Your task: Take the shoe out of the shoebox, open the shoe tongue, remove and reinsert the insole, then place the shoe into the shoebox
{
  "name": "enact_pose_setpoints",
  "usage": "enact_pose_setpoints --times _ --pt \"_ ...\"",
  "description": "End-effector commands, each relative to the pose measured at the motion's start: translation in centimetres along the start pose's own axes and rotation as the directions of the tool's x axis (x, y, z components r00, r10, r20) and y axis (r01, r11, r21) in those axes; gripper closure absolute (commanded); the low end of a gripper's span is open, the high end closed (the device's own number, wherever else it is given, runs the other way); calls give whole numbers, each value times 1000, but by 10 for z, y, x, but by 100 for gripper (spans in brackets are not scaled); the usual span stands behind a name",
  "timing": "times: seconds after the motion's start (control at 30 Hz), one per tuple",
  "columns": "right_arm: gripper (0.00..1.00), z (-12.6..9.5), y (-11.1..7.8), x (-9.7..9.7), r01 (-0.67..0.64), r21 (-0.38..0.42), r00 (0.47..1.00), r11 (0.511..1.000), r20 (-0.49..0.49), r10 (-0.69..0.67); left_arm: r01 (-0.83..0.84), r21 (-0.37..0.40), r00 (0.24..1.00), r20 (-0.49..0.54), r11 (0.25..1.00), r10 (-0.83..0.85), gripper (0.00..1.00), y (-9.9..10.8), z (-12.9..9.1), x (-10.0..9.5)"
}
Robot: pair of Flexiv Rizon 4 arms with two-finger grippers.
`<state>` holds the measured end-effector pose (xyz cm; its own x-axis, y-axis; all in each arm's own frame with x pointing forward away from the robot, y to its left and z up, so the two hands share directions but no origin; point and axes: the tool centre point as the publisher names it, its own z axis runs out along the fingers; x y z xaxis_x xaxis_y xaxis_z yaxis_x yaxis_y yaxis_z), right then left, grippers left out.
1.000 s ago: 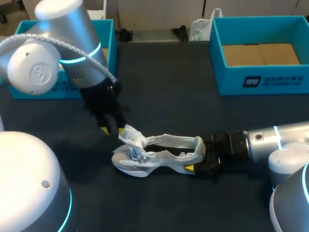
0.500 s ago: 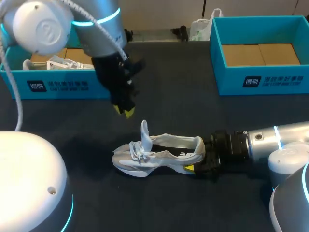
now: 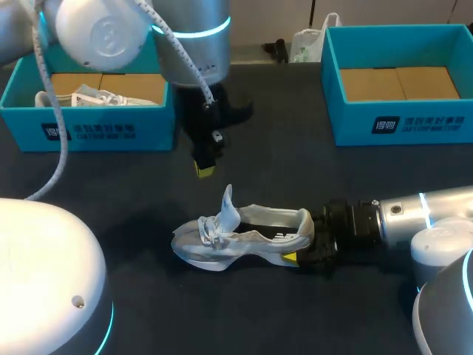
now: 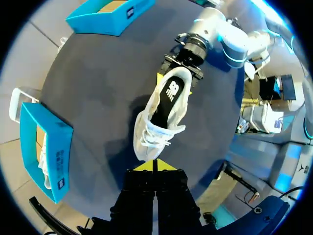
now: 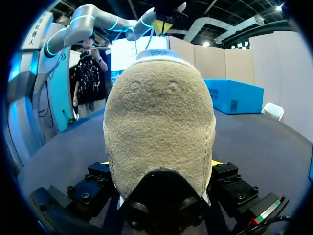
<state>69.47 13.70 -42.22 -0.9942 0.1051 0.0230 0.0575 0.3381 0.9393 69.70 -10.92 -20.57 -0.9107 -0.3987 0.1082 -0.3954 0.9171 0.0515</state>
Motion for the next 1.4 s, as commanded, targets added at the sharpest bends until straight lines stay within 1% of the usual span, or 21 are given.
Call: enact_pose_setpoints --times 0.03,0.1,0.13,0.2,0.23,0.3,0.33,0.37,0.4,0.77,0.8,0.83,0.87,0.9,0.93,0.97,1.03,1.07,1.1,1.4 --pt "100 2 0 0 -1 7 1000 1000 0 1 -68 -5 998 8 998 68 100 -6 -1 1" --pt "100 2 0 0 -1 7 1000 1000 0 1 -133 43 991 6 990 133 100 -10 -3 1" --pt "100 2 0 0 -1 7 1000 1000 0 1 -153 43 988 12 987 153 100 -16 -2 2" --pt "100 2 0 0 -1 7 1000 1000 0 1 -239 78 971 6 968 239 100 -24 1 6" --pt "100 2 0 0 -1 7 1000 1000 0 1 -253 75 967 15 964 253 100 -31 5 9" --pt "100 2 0 0 -1 7 1000 1000 0 1 -306 122 952 23 944 305 100 -45 10 16" --pt "100 2 0 0 -1 7 1000 1000 0 1 -329 128 944 23 936 329 100 -50 12 19" --pt "100 2 0 0 -1 7 1000 1000 0 1 -376 119 925 -11 919 380 100 -60 15 24" --pt "100 2 0 0 -1 7 1000 1000 0 1 -386 103 922 -4 917 388 100 -66 16 27" --pt "100 2 0 0 -1 7 1000 1000 0 1 -386 103 922 -4 917 388 100 -66 16 27" --pt "100 2 0 0 -1 7 1000 1000 0 1 -396 127 918 22 909 397 100 -71 20 30" --pt "100 2 0 0 -1 7 1000 1000 0 1 -421 128 905 -6 898 426 100 -75 24 33" --pt "100 2 0 0 -1 7 1000 1000 0 1 -408 126 912 1 904 411 100 -79 27 36" --pt "100 2 0 0 -1 7 1000 1000 0 1 -418 130 908 57 899 414 100 -82 33 41" --pt "100 2 0 0 -1 7 1000 1000 0 1 -419 132 908 63 898 414 100 -85 38 45" --pt "100 2 0 0 -1 7 1000 1000 0 1 -411 116 912 38 904 409 100 -89 43 48" --pt "100 2 0 0 -1 7 1000 1000 0 1 -422 100 907 48 901 419 100 -94 53 55" --pt "100 2 0 0 -1 7 1000 1000 0 1 -439 79 899 31 895 438 100 -96 58 58" --pt "100 2 0 0 -1 7 1000 1000 0 1 -455 79 890 38 887 454 100 -97 63 59" --pt "100 2 0 0 -1 7 1000 1000 0 1 -455 79 890 38 887 454 100 -97 63 59"
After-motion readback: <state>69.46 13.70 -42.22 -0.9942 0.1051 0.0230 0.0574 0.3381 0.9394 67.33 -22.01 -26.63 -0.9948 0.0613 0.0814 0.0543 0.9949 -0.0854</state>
